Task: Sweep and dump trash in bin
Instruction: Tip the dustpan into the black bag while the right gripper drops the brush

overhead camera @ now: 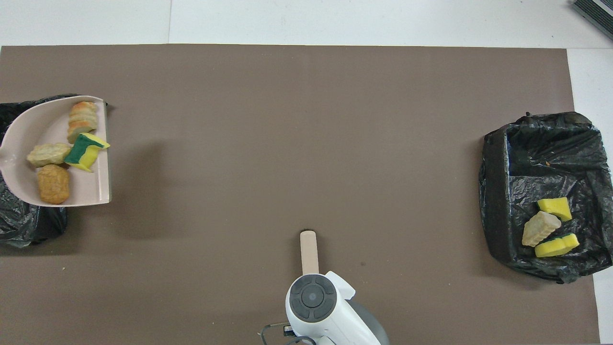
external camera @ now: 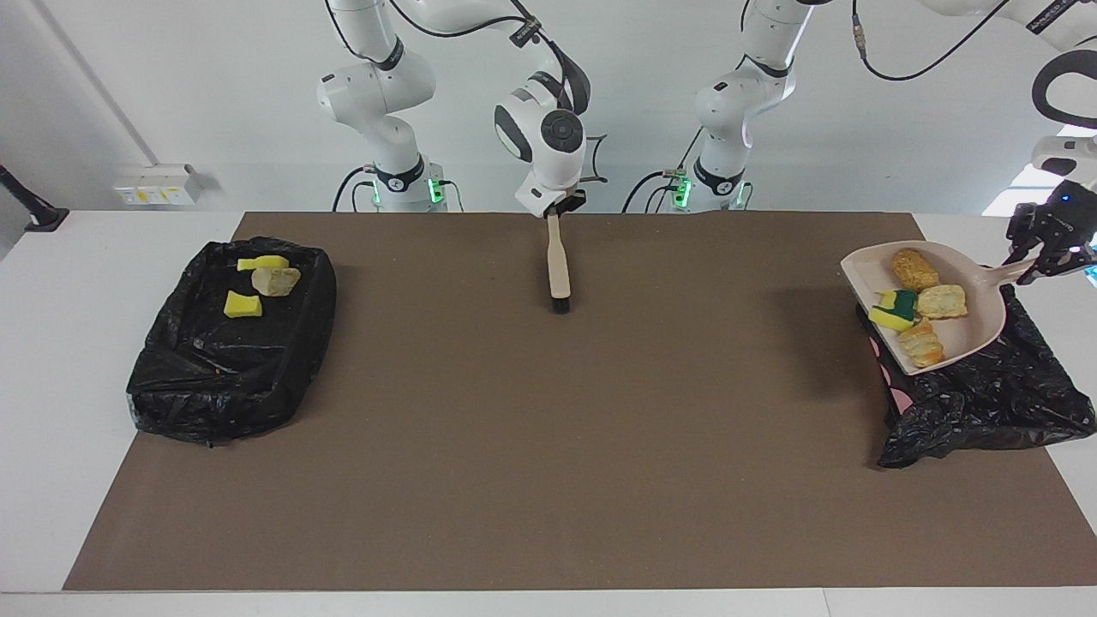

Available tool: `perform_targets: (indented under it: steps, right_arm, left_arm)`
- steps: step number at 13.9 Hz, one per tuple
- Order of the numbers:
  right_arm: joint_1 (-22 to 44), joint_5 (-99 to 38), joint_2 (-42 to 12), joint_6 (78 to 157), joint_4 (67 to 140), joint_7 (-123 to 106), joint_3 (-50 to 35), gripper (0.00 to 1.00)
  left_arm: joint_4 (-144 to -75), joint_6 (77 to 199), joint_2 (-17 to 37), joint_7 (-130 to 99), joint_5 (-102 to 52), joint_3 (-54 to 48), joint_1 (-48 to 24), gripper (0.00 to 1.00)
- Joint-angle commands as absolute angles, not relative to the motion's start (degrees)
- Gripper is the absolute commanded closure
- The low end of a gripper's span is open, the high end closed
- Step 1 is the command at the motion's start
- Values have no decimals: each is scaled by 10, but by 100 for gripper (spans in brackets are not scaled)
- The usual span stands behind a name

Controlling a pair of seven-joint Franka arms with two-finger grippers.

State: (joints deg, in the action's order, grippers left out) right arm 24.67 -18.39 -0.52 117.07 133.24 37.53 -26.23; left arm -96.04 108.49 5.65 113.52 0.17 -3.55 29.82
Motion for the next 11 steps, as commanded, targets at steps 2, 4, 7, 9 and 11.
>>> perform_targets:
  steps: [2, 4, 7, 9, 11]
  right_arm:
    - [248, -196, -10, 1181, 1334, 386, -261, 86]
    - [242, -196, -20, 1179, 1325, 383, -260, 27]
    - [237, -191, -24, 1180, 1301, 380, -256, 0]
    - [207, -163, -19, 1179, 1278, 378, -255, 0]
    - [180, -128, -18, 1179, 1248, 378, -255, 0]
  left_arm:
    - [-883, 1089, 102, 1141, 49, -41, 330, 100]
    - [-879, 1123, 106, 1137, 96, -41, 328, 100]
    - [-890, 1185, 106, 1134, 149, -40, 329, 100]
    - [-906, 1201, 105, 1130, 211, -40, 317, 100]
    - [-939, 1232, 95, 1122, 248, -40, 305, 100]
